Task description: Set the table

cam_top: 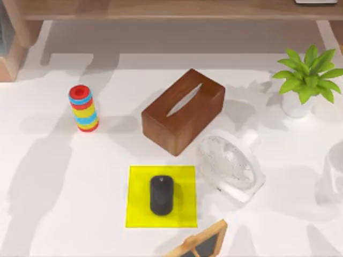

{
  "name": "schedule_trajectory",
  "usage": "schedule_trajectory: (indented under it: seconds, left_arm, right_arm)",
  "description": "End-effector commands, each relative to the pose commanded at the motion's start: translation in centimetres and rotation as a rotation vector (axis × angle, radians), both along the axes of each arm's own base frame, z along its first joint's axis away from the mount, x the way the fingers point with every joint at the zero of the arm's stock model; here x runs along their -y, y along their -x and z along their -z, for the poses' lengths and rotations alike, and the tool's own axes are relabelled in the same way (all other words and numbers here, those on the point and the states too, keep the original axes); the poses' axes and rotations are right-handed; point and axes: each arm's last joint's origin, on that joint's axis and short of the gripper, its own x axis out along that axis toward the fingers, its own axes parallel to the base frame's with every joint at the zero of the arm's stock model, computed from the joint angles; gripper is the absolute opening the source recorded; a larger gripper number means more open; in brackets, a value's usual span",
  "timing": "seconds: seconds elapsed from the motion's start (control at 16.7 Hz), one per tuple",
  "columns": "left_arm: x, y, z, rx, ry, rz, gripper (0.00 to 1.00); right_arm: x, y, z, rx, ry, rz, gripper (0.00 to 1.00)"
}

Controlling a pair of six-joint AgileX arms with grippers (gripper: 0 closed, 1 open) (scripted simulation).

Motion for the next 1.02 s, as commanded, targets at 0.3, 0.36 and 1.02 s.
schedule_trajectory:
  seconds: [0.3, 0.36, 1.02]
  left_arm:
    - [0.1, -1.5, -0.2, 0.007, 0.002, 0.000, 1.00]
    - [0.1, -1.6, -0.2, 0.006, 0.002, 0.000, 1.00]
    - [0.1, -1.6, -0.2, 0.006, 0.002, 0.000, 0.40]
  right_arm:
    - [0.0, 0.0, 0.0, 0.000, 0.000, 0.000, 1.00]
    - [0.0, 0.0, 0.0, 0.000, 0.000, 0.000, 1.00]
    - [0.0, 0.0, 0.0, 0.000, 0.000, 0.000, 1.00]
